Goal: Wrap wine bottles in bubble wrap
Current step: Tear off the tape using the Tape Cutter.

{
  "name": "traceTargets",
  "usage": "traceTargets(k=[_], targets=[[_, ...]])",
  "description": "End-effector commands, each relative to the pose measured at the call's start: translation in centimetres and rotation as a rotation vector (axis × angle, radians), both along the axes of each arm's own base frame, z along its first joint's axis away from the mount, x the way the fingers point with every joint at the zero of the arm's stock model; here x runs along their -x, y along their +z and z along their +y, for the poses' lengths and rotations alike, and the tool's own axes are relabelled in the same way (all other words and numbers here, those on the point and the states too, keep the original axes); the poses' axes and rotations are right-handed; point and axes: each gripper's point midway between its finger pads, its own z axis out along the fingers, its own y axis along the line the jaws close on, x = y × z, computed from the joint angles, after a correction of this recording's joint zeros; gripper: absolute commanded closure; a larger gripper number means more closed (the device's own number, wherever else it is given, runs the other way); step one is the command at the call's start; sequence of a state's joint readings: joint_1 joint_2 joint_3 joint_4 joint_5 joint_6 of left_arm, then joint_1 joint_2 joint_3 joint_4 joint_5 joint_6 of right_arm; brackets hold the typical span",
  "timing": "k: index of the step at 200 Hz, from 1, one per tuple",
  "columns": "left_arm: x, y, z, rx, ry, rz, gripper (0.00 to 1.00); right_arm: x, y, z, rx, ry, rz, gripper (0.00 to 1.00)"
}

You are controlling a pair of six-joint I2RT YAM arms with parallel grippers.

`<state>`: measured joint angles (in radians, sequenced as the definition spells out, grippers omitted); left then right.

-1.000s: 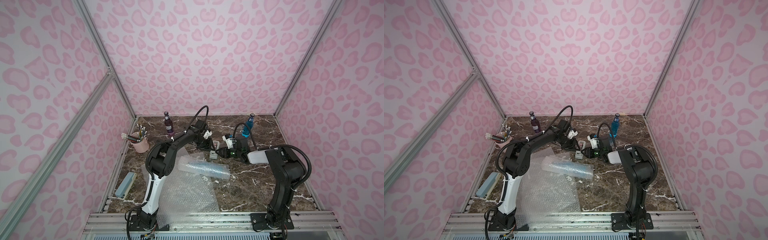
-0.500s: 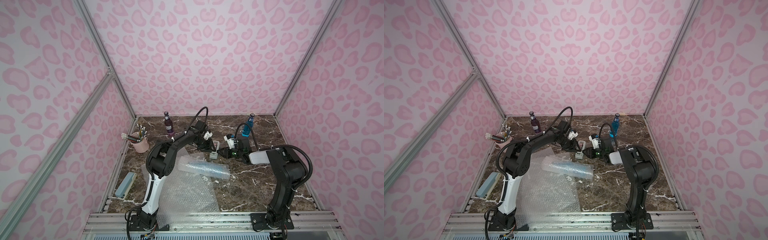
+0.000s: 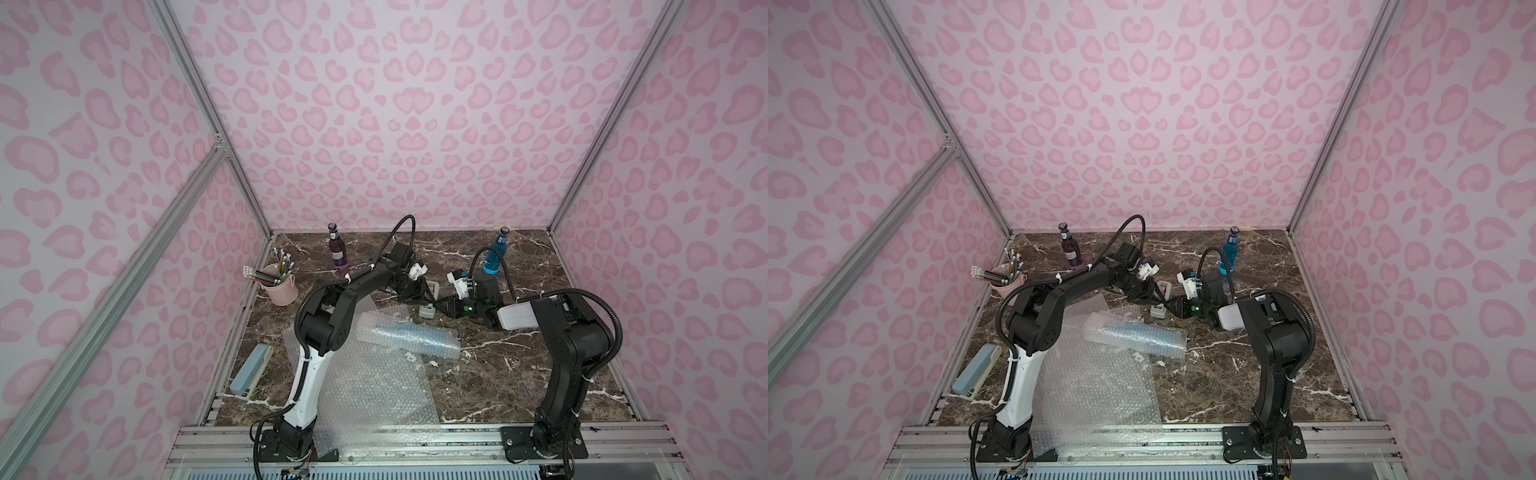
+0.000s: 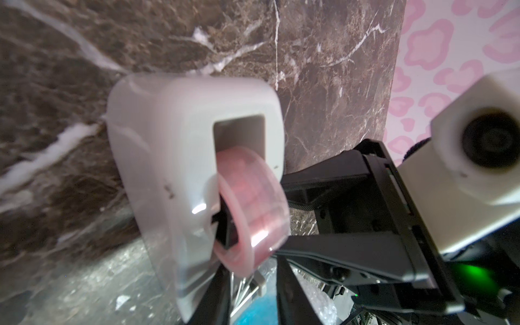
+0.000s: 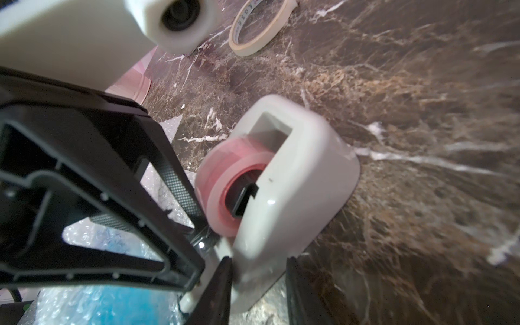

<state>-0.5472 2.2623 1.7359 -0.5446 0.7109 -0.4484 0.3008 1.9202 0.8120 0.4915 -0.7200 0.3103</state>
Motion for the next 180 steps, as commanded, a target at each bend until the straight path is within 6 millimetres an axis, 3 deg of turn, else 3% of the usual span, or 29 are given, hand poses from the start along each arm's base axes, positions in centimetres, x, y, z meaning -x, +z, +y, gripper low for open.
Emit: traceTargets(k=[1,46,91,135,180], targets=[[-0.5,-0.7,0.2,-0.017,0.008,-0.020,0.74,0.3,-1.9,-0.9,0.057,-0.039,0.044,0.67],[-0.1,-1.2,1.2,-0.041,0.003,-0.014,0.76,0.4,-2.2,-1.0,0.055,-0.040,0.050,0.67],[0.4,-0.6,0.8,0.008,-0.005,0.005,0.79,0.5,-2.5,-1.0,0.057,-0.040,0.056,0.68],[0.5,-1.0,1.1,-0.001,-0.009,0.012,0.87,0.6,-2.8,-1.0,0.058,-0.040,0.063,0.68],[0.2,0.2,0.5,0.039,-0.012,0.003,0.94,0.4,-2.8,-1.1,0.065,-0.040,0.062,0.68]])
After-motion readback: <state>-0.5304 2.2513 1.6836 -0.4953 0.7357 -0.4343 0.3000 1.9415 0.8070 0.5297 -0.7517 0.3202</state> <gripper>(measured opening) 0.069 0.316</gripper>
